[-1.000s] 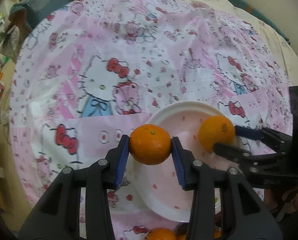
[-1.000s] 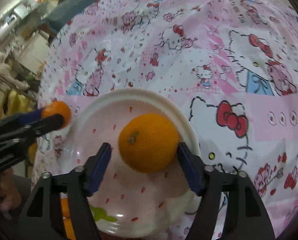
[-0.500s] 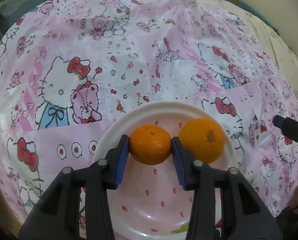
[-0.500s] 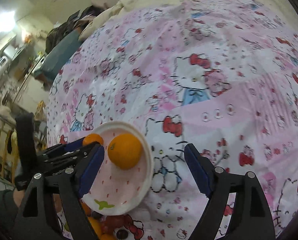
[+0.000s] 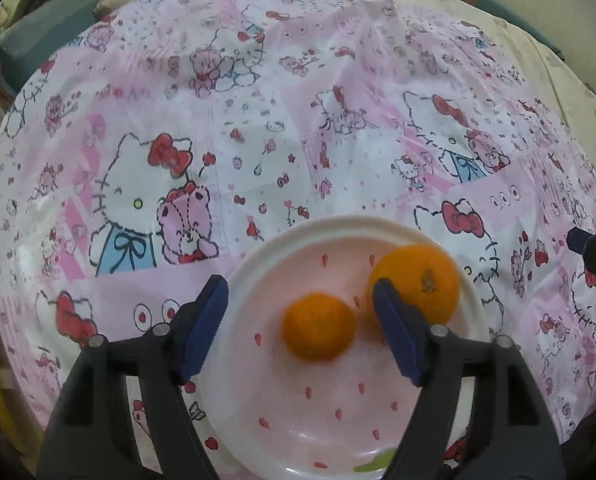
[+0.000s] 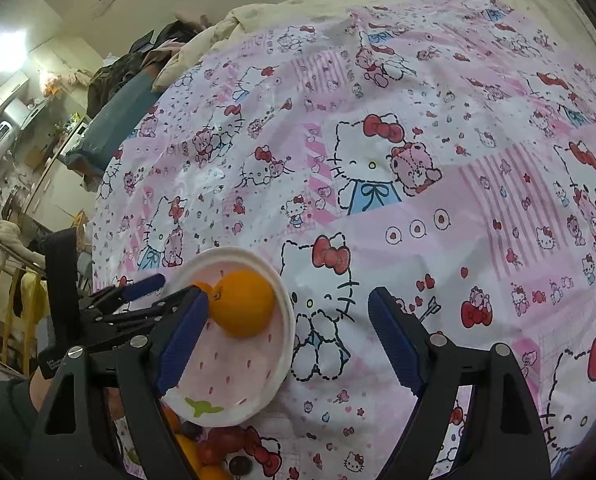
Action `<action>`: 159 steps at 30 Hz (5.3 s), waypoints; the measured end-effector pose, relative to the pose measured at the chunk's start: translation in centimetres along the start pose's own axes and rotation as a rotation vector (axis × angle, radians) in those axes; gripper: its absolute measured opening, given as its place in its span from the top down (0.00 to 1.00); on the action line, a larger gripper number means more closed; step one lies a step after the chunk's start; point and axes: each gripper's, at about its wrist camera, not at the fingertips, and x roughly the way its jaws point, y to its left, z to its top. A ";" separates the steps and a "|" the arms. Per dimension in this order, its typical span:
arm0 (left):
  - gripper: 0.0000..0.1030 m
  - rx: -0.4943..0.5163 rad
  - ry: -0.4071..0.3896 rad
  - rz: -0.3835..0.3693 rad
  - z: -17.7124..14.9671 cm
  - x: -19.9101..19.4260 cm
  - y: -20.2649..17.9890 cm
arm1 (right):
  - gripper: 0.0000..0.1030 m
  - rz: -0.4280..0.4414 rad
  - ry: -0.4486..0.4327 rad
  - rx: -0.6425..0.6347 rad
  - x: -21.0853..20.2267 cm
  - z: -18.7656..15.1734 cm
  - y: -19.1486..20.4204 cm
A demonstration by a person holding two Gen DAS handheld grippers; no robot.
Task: Organize fruits
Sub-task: 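Open the right gripper to drop the orange while the left releases the tangerine onto the plate, then withdraw both open grippers from the plate back toward the fruit cluster, then grasp another large orange from the cluster with the left gripper and lift it, then close the right gripper on a dark purple plum while the left holds the large orange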
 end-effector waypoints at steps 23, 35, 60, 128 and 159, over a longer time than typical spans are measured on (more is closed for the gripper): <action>0.30 -0.027 -0.139 0.129 -2.9 -8.1 0.7 | 0.18 -0.022 -0.022 -0.047 -3.0 -3.1 2.6; 0.20 -0.176 -0.178 0.130 -5.8 -12.7 3.4 | 0.18 -0.022 -0.021 -0.070 -4.9 -6.4 4.0; 0.20 -0.186 -0.067 0.042 -13.3 -13.9 2.1 | 0.18 -0.005 0.050 0.062 -5.1 -12.0 3.8; 0.48 -0.316 0.114 -0.107 -14.2 -10.9 3.4 | 0.79 -0.079 0.425 -0.075 6.0 -14.9 6.7; 0.48 -0.350 0.097 -0.098 -14.4 -11.1 4.2 | 0.91 0.010 0.375 0.031 3.9 -14.1 5.0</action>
